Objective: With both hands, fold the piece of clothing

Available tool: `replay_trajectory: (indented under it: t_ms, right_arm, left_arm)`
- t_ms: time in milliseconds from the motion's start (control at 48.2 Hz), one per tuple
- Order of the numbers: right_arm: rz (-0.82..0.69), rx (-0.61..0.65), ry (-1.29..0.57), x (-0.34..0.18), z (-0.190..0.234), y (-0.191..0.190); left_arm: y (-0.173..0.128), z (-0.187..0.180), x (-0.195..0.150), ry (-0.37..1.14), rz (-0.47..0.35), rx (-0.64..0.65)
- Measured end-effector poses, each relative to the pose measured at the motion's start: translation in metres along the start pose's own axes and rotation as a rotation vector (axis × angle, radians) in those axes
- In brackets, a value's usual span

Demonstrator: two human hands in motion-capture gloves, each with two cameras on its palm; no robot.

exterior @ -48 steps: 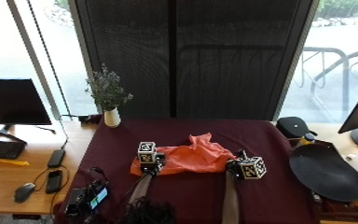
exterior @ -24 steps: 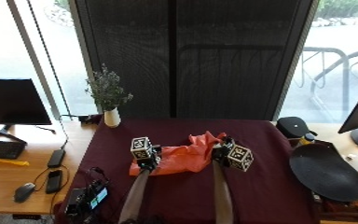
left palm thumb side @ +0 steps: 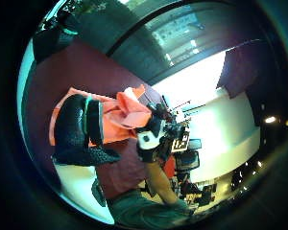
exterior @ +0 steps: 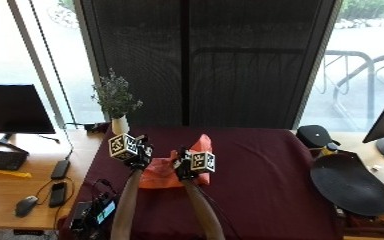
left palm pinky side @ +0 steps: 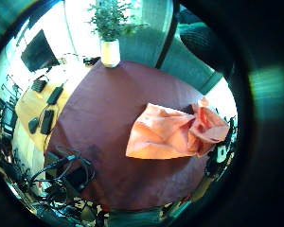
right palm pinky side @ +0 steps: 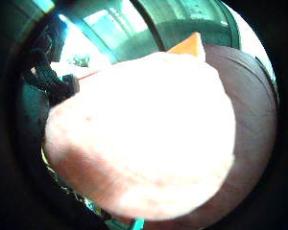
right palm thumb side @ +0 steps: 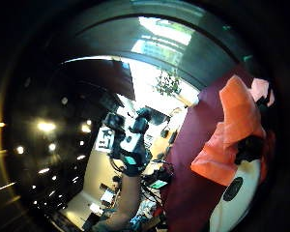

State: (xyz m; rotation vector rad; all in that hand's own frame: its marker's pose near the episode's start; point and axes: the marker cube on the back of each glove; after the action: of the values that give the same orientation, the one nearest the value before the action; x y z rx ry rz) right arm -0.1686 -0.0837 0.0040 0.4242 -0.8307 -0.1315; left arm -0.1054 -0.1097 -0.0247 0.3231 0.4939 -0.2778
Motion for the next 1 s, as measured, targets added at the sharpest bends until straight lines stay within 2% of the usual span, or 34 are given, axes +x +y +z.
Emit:
replay_trajectory:
  t_ms: [207, 311, 435, 539, 663, 705, 746, 829, 912, 995]
  right_arm:
    - [-0.043, -0.109, 0.208, 0.009, 0.075, 0.035]
    - [-0.081, -0.162, 0.265, 0.02, 0.093, 0.045]
    - [-0.082, -0.291, 0.303, 0.033, 0.101, 0.055]
    - [-0.151, -0.526, 0.266, 0.034, 0.09, 0.053]
    - [-0.22, -0.97, 0.118, 0.02, 0.048, 0.054]
    - [-0.263, -1.022, 0.154, 0.016, 0.03, 0.049]
    - [-0.285, -0.996, 0.287, 0.017, 0.01, 0.039]
    - [-0.203, -0.894, 0.58, 0.015, -0.037, 0.025]
    - [-0.161, -0.726, 0.832, 0.013, -0.088, 0.007]
    - [-0.073, -0.537, 1.047, 0.041, -0.129, -0.015]
  left_arm:
    - [-0.002, 0.015, -0.021, -0.022, -0.021, 0.005]
    - [-0.001, 0.02, -0.024, -0.031, -0.017, 0.0]
    - [0.001, 0.028, -0.022, -0.049, -0.003, -0.009]
    - [-0.001, 0.042, -0.02, -0.06, 0.005, -0.021]
    - [0.005, 0.05, -0.016, -0.122, 0.019, -0.061]
    - [0.004, 0.052, -0.015, -0.139, 0.034, -0.056]
    - [0.005, 0.053, -0.013, -0.159, 0.045, -0.056]
    - [0.006, 0.057, -0.012, -0.198, 0.054, -0.068]
    - [0.011, 0.06, -0.002, -0.241, 0.065, -0.092]
    - [0.017, 0.064, 0.013, -0.281, 0.098, -0.105]
